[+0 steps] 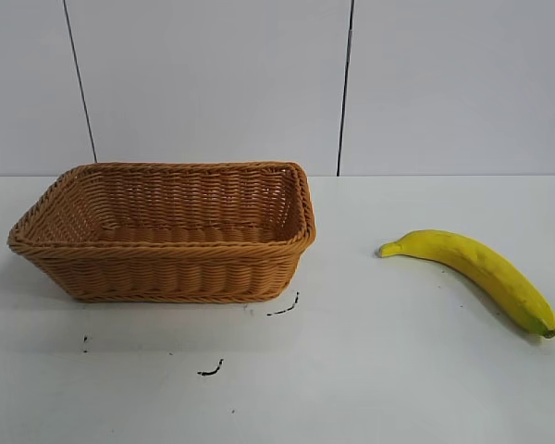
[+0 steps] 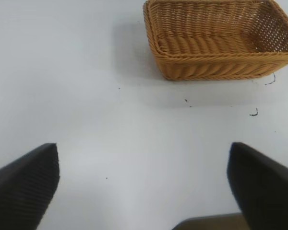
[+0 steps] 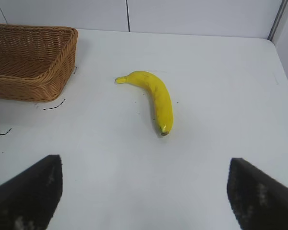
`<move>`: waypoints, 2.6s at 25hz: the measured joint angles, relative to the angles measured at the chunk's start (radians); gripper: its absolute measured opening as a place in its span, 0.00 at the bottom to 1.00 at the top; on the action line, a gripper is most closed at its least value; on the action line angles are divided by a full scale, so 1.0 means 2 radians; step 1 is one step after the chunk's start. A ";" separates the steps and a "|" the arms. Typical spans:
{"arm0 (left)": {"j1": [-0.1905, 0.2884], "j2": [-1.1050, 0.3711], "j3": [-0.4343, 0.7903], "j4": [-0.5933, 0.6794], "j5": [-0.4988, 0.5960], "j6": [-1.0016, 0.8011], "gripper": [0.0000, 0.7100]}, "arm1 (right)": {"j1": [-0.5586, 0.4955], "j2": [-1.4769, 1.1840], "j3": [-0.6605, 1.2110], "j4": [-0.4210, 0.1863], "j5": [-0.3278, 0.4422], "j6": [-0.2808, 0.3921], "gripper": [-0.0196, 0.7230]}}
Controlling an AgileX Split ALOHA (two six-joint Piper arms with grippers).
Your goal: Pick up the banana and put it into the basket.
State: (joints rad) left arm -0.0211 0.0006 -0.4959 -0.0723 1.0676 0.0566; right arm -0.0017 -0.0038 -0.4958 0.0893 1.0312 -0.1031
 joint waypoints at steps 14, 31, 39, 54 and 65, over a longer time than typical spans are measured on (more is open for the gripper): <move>0.000 0.000 0.000 0.000 0.000 0.000 0.97 | 0.000 0.051 -0.023 -0.008 0.001 0.002 0.90; 0.000 0.000 0.000 0.000 0.000 0.000 0.97 | 0.000 0.604 -0.266 -0.011 0.014 -0.062 0.90; 0.000 0.000 0.000 0.000 0.000 0.000 0.97 | 0.000 0.787 -0.388 0.004 0.001 -0.137 0.90; 0.000 0.000 0.000 0.000 0.000 0.000 0.97 | 0.029 0.992 -0.433 0.010 -0.101 -0.164 0.90; 0.000 0.000 0.000 0.000 0.000 0.000 0.97 | 0.033 1.047 -0.434 -0.036 -0.166 -0.108 0.90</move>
State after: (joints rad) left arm -0.0211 0.0006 -0.4959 -0.0723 1.0676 0.0566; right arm 0.0645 2.0898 -1.3634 0.0172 0.6987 -0.3195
